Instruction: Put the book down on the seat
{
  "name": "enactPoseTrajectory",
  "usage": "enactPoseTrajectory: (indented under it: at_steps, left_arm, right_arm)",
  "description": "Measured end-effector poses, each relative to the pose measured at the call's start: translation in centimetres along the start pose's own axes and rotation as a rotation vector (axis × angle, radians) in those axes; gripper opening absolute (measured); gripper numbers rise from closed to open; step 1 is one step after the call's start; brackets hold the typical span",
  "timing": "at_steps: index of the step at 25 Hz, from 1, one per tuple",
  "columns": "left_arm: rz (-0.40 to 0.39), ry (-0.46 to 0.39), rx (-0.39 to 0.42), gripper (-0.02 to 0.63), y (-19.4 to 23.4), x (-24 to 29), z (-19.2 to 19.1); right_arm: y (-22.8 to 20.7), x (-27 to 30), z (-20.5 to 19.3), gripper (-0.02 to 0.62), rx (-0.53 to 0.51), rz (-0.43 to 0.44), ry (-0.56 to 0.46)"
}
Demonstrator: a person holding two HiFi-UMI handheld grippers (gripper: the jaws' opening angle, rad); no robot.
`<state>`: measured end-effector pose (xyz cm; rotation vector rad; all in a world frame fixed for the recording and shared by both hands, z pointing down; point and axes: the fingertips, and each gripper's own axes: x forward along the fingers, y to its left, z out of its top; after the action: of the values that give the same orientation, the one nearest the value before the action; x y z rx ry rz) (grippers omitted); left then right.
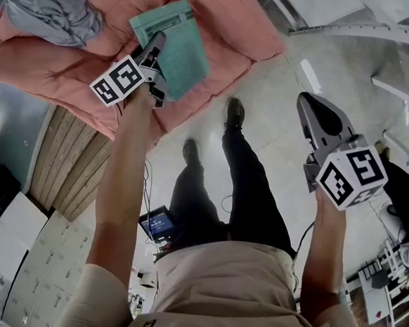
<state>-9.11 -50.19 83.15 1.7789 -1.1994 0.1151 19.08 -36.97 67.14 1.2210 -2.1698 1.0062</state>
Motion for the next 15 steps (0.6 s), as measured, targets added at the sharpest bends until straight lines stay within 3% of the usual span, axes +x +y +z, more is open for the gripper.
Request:
enactPoseTrajectory:
  at_steps: [7, 15]
  left_arm:
    - [0.092, 0.122, 0.062, 0.149, 2.9, 0.9, -3.8]
    - [0.208, 0.243, 0.202, 0.234, 5.4, 0.4, -6.5]
  right_arm:
    - [-0.5, -0.3, -0.7, -0.008, 0.004, -0.002, 0.002]
    - [-0.5, -0.9, -1.2, -0.008, 0.002, 0.004, -0.007]
